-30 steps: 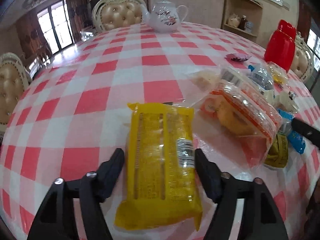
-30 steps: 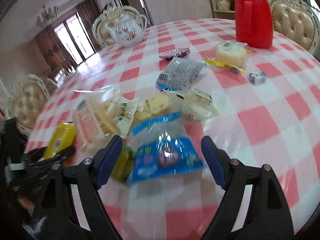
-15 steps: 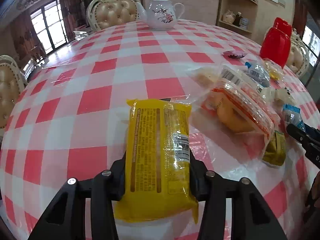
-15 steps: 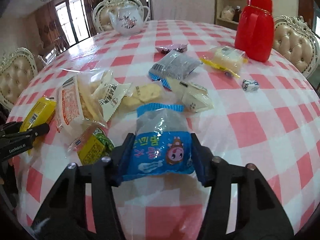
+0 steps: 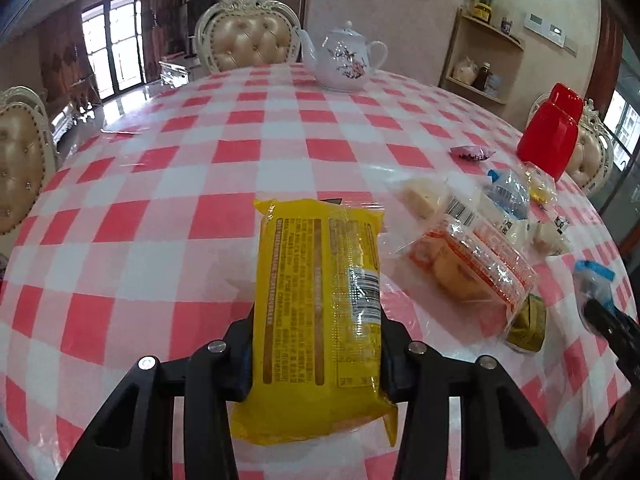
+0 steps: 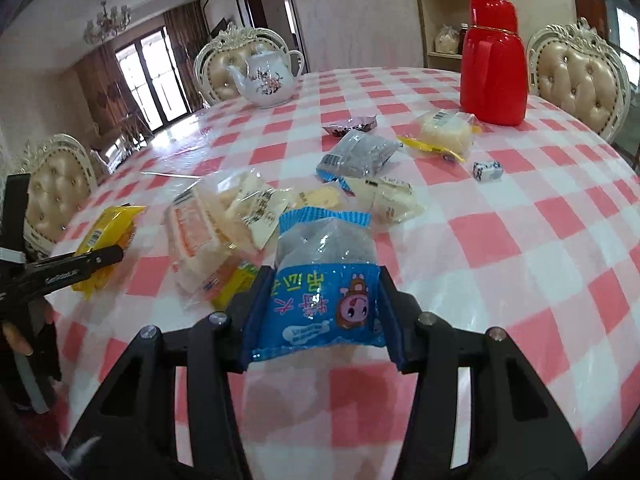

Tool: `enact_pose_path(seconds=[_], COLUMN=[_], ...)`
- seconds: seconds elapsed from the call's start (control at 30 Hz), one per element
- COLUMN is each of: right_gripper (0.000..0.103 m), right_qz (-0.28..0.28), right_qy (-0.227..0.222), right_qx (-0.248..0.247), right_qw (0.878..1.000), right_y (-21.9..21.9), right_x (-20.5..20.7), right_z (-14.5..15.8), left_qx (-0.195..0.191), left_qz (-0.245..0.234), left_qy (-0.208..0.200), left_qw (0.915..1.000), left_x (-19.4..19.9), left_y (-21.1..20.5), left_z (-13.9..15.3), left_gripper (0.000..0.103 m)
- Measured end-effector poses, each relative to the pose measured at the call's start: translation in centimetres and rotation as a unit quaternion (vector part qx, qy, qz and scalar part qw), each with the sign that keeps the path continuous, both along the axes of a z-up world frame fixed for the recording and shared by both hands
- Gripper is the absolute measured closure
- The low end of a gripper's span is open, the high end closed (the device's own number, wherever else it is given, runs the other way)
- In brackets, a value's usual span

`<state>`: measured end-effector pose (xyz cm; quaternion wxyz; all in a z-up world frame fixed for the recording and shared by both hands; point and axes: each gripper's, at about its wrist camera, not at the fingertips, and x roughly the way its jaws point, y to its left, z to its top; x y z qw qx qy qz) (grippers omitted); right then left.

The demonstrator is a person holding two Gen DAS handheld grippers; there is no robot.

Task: Organize snacks
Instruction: 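Carry the yellow biscuit packet and blue packet over the white box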

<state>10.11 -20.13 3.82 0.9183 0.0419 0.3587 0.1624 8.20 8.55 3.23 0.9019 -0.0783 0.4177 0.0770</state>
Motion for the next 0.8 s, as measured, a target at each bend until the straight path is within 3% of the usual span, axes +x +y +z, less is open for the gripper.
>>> enact_pose_path(seconds=[0.6,0.8], right_gripper=[0.049,0.049], right_qz=[0.047,0.06], right_qy=[-0.033,-0.038], right_qx=[0.036,0.048], right_qw=[0.998,0.996], right_y=[4.9,6.4], right_x=[-7.5,-9.5], right_z=[1.3,1.7], left_qx=[0.001,-0.002], left_qz=[-0.004,0.0], left_qy=[-0.058,-0.057], left_qw=[0.9983,0.9984], left_x=[-8.0,-11.5], left_y=[-2.8,-2.6], left_z=[1.5,0.8], left_gripper=[0.056,0.056])
